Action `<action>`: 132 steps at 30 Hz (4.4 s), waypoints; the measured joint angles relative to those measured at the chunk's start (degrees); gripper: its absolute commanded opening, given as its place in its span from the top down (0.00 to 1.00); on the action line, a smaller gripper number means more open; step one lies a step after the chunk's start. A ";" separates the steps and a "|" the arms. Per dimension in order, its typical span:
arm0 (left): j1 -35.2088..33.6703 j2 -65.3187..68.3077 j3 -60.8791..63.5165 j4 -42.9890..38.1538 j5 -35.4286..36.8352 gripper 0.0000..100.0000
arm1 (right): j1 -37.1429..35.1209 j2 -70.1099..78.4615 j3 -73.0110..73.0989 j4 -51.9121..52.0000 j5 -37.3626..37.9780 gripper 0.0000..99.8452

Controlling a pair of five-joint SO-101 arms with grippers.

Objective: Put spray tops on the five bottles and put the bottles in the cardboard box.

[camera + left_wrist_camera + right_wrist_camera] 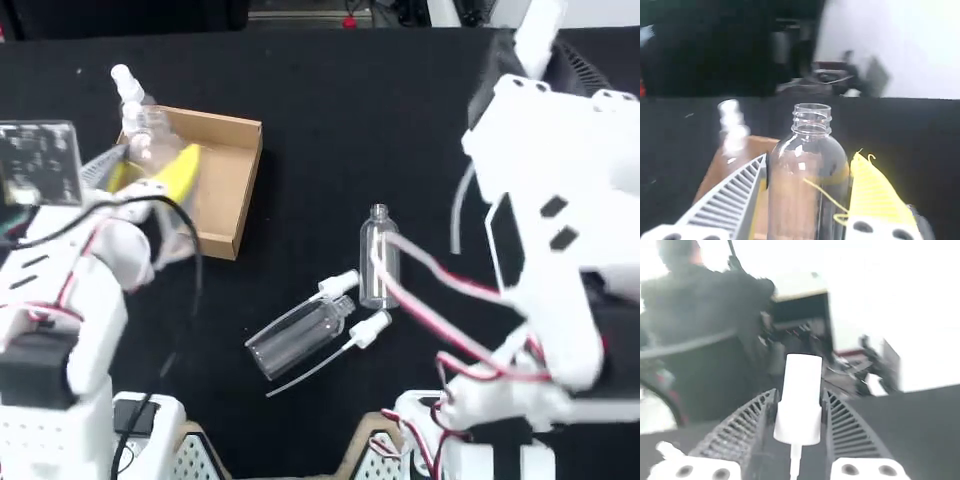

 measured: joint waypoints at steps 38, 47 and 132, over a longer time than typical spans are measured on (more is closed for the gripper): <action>24.79 -31.56 35.78 -30.77 0.09 0.77 | -34.29 -3.43 28.66 -48.70 -2.81 0.90; 25.41 -31.47 35.78 -30.77 0.09 0.77 | -33.93 -3.43 31.21 -50.64 -2.81 0.90; 25.76 -31.21 37.63 -32.44 0.18 0.77 | -33.32 -26.81 63.38 -38.15 -2.81 0.90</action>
